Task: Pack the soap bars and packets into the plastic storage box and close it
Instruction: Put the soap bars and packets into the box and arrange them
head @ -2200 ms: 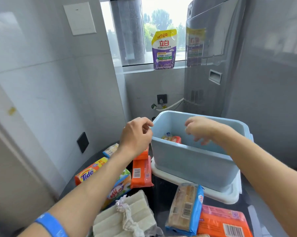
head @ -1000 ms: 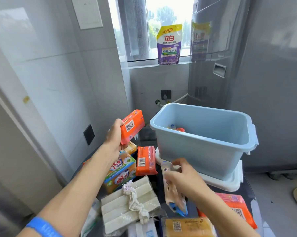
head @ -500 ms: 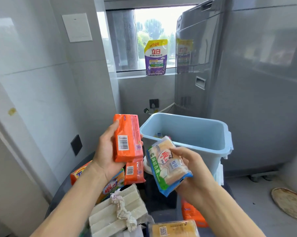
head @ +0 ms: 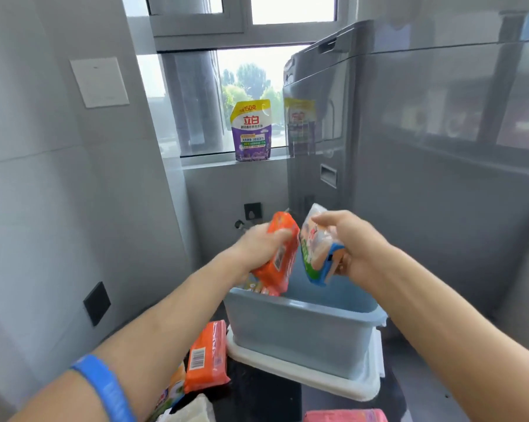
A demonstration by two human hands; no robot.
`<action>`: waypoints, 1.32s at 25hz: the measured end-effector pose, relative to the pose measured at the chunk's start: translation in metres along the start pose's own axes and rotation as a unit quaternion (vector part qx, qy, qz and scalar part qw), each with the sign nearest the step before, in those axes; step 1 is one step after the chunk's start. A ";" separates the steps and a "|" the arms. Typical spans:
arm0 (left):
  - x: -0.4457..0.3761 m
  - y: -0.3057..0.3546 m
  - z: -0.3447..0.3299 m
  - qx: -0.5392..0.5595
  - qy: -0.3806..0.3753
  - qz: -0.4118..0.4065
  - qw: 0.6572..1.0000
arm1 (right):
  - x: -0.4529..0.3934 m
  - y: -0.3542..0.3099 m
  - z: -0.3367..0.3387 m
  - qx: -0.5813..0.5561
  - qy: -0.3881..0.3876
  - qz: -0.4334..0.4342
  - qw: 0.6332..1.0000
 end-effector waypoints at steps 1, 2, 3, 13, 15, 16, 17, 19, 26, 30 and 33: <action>-0.012 -0.008 -0.010 -0.160 -0.007 -0.006 0.987 | -0.009 0.007 0.002 0.021 0.015 -0.006 1.000; -0.020 -0.017 -0.019 -0.310 -0.016 -0.007 0.951 | -0.016 0.014 0.005 0.042 0.027 -0.012 0.999; -0.025 -0.027 -0.026 -0.404 -0.028 0.006 0.914 | -0.022 0.019 0.007 0.063 0.036 -0.019 0.997; -0.041 -0.063 -0.031 -0.385 -0.078 0.082 0.916 | -0.051 0.049 -0.011 0.338 0.008 -0.094 0.936; -0.042 -0.065 -0.030 -0.380 -0.089 0.078 0.917 | -0.056 0.063 -0.018 0.379 -0.009 -0.110 0.919; -0.042 -0.066 -0.029 -0.402 -0.086 0.068 0.909 | -0.059 0.070 -0.020 0.400 -0.022 -0.113 0.909; -0.042 -0.066 -0.031 -0.429 -0.081 0.054 0.898 | -0.062 0.077 -0.022 0.422 -0.037 -0.114 0.899; -0.042 -0.064 -0.034 -0.446 -0.084 0.032 0.891 | -0.068 0.087 -0.021 0.461 -0.058 -0.109 0.878; -0.039 -0.076 -0.021 -0.476 -0.230 0.017 0.848 | -0.078 0.094 -0.019 0.540 -0.093 -0.104 0.830; -0.042 -0.079 -0.025 -0.510 -0.233 -0.002 0.828 | -0.070 0.094 -0.021 0.672 -0.125 -0.106 0.722; -0.042 -0.079 -0.028 -0.523 -0.232 0.002 0.820 | -0.063 0.095 -0.022 0.701 -0.156 -0.114 0.686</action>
Point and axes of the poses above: each hand's wrist, its own x-axis away from the middle knuckle, its own z-axis out of the back of the hand, y = z × x, the point moved 7 cm from there along -x, towards the middle knuckle, and after that the axes turned 4 degrees about -x, right-handed, at the moved point
